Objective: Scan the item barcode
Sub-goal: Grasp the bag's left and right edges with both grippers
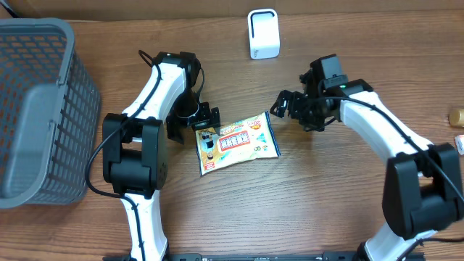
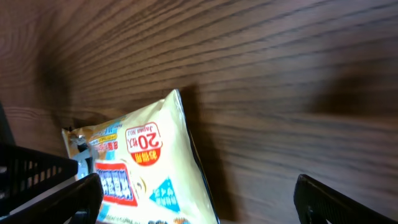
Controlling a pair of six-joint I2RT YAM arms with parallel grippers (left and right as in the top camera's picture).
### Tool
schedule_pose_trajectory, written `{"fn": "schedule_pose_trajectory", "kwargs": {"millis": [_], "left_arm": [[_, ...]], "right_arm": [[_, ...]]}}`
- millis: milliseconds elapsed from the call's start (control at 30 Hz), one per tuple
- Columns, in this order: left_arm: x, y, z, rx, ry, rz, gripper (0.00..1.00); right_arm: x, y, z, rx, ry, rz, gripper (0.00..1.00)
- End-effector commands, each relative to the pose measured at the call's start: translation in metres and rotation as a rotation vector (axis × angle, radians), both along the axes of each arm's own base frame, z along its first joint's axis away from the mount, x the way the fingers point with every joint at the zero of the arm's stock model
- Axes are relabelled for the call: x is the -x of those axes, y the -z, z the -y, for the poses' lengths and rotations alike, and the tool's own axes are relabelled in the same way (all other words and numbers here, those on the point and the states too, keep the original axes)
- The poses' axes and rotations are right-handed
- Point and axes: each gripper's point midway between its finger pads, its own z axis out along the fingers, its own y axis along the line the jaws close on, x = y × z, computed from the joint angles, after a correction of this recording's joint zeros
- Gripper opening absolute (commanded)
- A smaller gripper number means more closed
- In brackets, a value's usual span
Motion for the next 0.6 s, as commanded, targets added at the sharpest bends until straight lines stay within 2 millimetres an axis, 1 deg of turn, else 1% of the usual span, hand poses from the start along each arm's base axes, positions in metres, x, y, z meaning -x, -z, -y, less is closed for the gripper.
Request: {"fn": "schedule_pose_trajectory", "kwargs": {"millis": [0, 67, 167, 233, 333, 367, 433, 500, 567], "left_arm": [[0.003, 0.006, 0.001, 0.003, -0.013, -0.013, 0.98], [0.003, 0.006, 0.001, 0.004, -0.013, -0.012, 0.98], [0.004, 0.006, 0.001, 0.003, -0.013, -0.017, 0.98], [0.005, 0.007, 0.001, 0.002, -0.011, -0.021, 0.98], [0.006, 0.011, 0.001, 0.003, -0.011, -0.019, 0.98], [0.007, 0.013, 0.001, 0.003, -0.011, -0.019, 0.98], [0.008, 0.017, 0.001, 0.006, -0.012, -0.02, 0.98], [0.011, 0.021, 0.001, 0.006, -0.012, -0.026, 0.97], [0.016, 0.026, 0.0, 0.004, -0.012, -0.038, 0.96]], "right_arm": [[0.005, 0.017, -0.02, -0.03, -0.044, -0.027, 0.99], [0.008, 0.027, -0.027, -0.037, -0.028, -0.065, 0.98], [0.016, 0.041, -0.036, -0.032, -0.048, -0.104, 0.97], [0.019, 0.05, -0.039, -0.027, -0.054, -0.124, 0.92], [0.023, 0.058, -0.044, -0.026, -0.027, -0.163, 0.77], [0.024, 0.059, -0.046, -0.025, -0.028, -0.167, 0.7], [0.025, 0.06, -0.048, -0.024, -0.035, -0.165, 0.61], [0.025, 0.06, -0.048, -0.024, -0.035, -0.164, 0.48], [0.024, 0.059, -0.048, -0.027, -0.035, -0.158, 0.38]]}}
